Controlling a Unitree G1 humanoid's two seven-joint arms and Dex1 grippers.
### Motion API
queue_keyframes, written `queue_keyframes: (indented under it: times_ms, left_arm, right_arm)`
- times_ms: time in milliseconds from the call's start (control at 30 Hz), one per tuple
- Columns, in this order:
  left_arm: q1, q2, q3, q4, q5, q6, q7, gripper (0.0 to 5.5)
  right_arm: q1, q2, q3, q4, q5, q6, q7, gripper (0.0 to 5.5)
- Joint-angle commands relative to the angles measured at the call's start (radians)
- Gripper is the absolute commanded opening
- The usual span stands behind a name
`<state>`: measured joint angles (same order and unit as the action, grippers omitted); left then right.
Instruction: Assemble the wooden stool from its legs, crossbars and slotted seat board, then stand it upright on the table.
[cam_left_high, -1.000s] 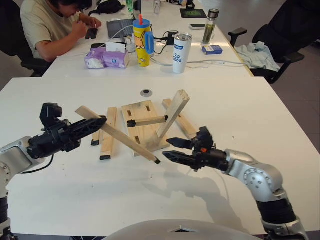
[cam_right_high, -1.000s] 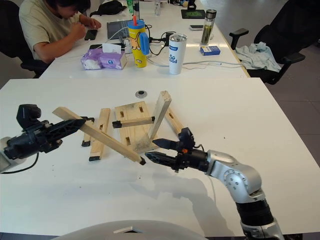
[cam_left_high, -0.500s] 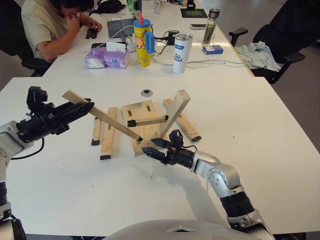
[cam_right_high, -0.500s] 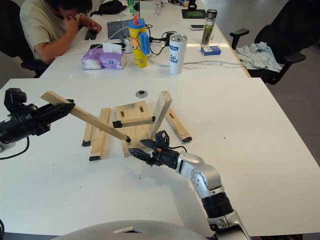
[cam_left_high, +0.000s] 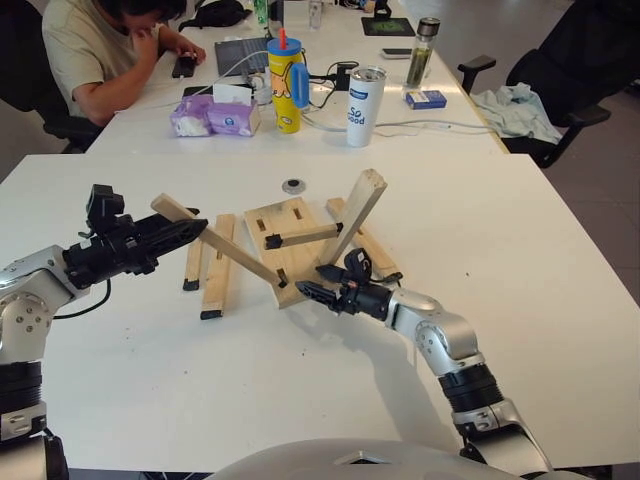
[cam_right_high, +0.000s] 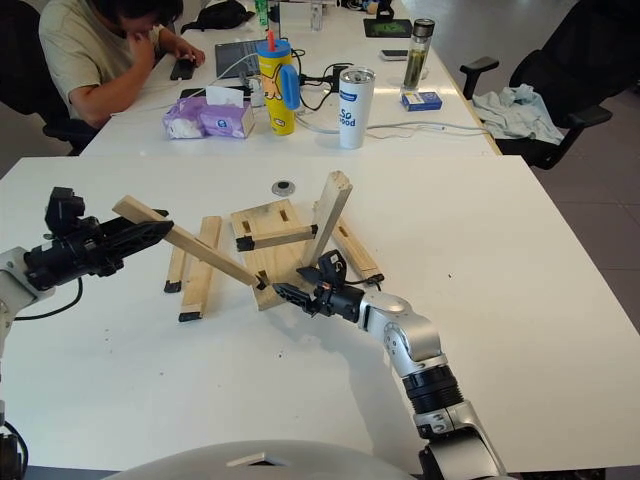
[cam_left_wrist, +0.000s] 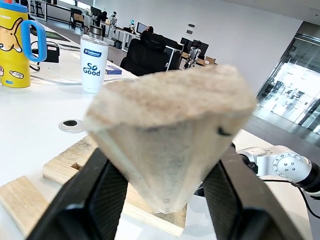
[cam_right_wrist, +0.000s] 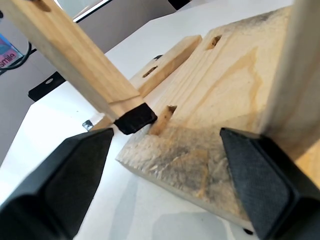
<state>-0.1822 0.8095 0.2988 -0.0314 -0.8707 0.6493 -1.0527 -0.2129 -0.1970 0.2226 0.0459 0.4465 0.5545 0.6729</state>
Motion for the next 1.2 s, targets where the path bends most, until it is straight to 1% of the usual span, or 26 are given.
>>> queue_keyframes:
  times_ms: [33, 167, 300, 433, 533, 633, 733, 867, 1067, 1200]
  left_arm:
    - [-0.023, 0.010, -0.093, -0.031, 0.112, -0.025, 0.002, 2.07]
    - [-0.053, 0.036, -0.143, -0.062, 0.177, -0.040, 0.010, 2.07]
    - [-0.105, 0.083, -0.133, -0.100, 0.169, -0.001, 0.006, 2.07]
    - [-0.154, 0.116, -0.149, -0.155, 0.158, 0.042, -0.008, 2.07]
    - [-0.189, 0.140, -0.167, -0.147, 0.181, 0.045, -0.034, 2.07]
    - [-0.238, 0.167, -0.216, -0.103, 0.232, 0.026, -0.084, 2.07]
    - [-0.280, 0.167, -0.271, -0.070, 0.282, 0.008, -0.114, 2.07]
    - [-0.258, 0.150, -0.326, -0.075, 0.338, -0.022, -0.124, 2.07]
    - [-0.239, 0.130, -0.358, -0.142, 0.329, -0.008, -0.121, 2.07]
    - [-0.252, 0.057, -0.412, -0.147, 0.331, 0.015, -0.081, 2.07]
  right_arm:
    - [0.010, -0.018, 0.015, 0.022, -0.029, 0.018, 0.013, 3.97]
    - [0.018, -0.019, 0.027, 0.016, -0.037, 0.020, 0.022, 3.97]
    - [0.025, -0.019, 0.036, 0.012, -0.044, 0.027, 0.021, 3.97]
    - [0.033, -0.022, 0.047, 0.010, -0.052, 0.032, 0.028, 3.97]
    - [0.032, -0.021, 0.052, 0.015, -0.057, 0.032, 0.030, 3.97]
    - [0.029, -0.019, 0.057, 0.016, -0.059, 0.035, 0.033, 3.97]
    - [0.025, -0.020, 0.065, 0.017, -0.064, 0.035, 0.037, 3.97]
    - [0.023, -0.019, 0.073, 0.018, -0.070, 0.038, 0.040, 3.97]
    - [0.028, -0.022, 0.078, 0.019, -0.070, 0.064, 0.028, 3.97]
    - [0.039, -0.024, 0.087, 0.016, -0.073, 0.064, 0.031, 3.97]
